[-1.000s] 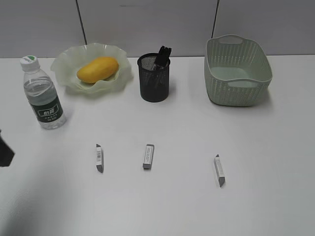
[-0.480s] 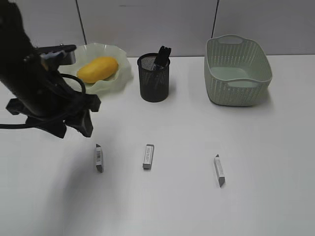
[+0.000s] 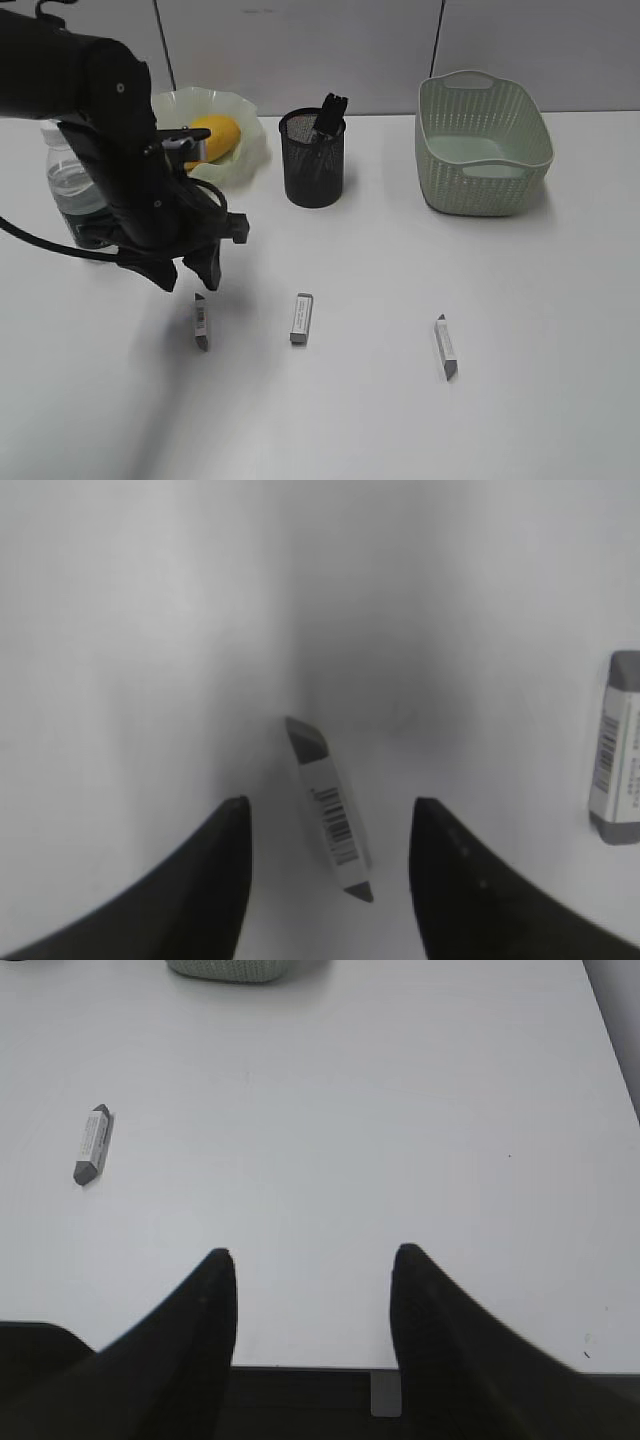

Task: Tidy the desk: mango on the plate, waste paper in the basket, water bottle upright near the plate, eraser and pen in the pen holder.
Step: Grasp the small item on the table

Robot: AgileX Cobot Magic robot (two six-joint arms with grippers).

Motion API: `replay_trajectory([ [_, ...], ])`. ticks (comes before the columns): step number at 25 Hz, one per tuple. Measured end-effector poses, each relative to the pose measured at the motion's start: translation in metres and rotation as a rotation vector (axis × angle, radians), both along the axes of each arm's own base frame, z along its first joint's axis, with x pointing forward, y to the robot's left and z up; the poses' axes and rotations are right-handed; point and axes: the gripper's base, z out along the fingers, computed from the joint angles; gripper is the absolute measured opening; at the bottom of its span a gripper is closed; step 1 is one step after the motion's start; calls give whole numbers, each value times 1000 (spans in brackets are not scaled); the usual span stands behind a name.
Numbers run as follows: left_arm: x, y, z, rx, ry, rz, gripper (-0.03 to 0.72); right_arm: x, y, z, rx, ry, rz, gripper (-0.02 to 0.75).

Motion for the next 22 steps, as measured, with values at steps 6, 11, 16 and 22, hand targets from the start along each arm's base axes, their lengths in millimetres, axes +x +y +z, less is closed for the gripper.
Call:
replay_trajectory([
  [6,4,-3,-21,6,24,8,391,0,0,0,0,0,0,405],
  [11,6,-4,-34,16,43,9,391,0,0,0,0,0,0,405],
  [16,7,-5,-42,20,49,11,388,0,0,0,0,0,0,405],
  [22,9,-5,-42,20,22,3,170,0,0,0,0,0,0,405],
])
